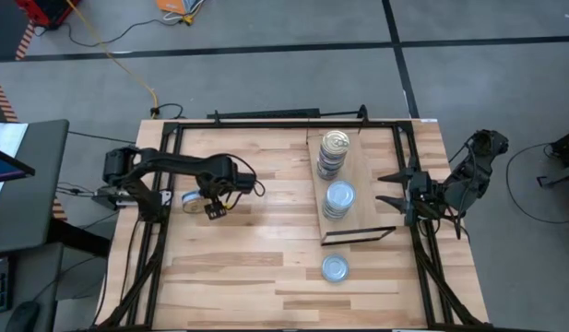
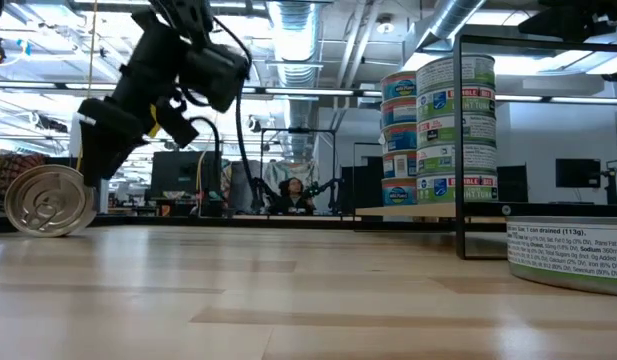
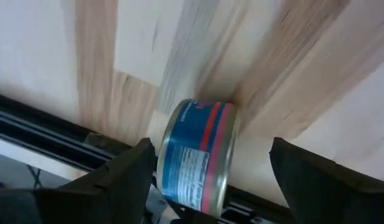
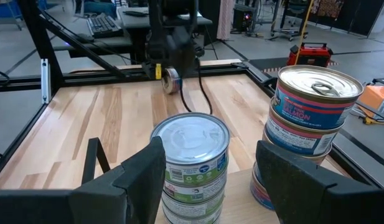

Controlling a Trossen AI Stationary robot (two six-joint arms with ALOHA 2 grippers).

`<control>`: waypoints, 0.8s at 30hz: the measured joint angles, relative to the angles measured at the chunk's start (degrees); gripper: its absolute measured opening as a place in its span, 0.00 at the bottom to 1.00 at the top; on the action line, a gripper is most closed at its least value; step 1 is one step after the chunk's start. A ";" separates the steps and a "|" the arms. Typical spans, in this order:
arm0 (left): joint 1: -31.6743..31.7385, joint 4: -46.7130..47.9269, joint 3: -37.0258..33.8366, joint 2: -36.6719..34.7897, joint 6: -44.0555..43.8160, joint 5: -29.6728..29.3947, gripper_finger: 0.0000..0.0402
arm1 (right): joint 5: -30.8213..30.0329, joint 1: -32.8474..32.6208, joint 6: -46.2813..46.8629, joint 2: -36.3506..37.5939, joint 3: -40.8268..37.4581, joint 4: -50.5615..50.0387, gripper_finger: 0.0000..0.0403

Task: Stack canned seafood by type on shelf
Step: Stack the blue-pink tuna can on top of the other blue-pink tuna can on the shelf

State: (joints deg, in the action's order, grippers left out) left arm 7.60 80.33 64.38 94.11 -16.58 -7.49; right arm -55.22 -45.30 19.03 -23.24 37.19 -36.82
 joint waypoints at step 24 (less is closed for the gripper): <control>4.33 2.28 -8.52 2.69 16.80 4.99 0.50 | 1.05 -0.02 -0.04 0.00 0.00 -0.06 0.69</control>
State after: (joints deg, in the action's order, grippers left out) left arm 11.93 82.62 55.86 96.79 0.23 -2.50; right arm -54.17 -45.32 18.98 -23.24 37.19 -36.88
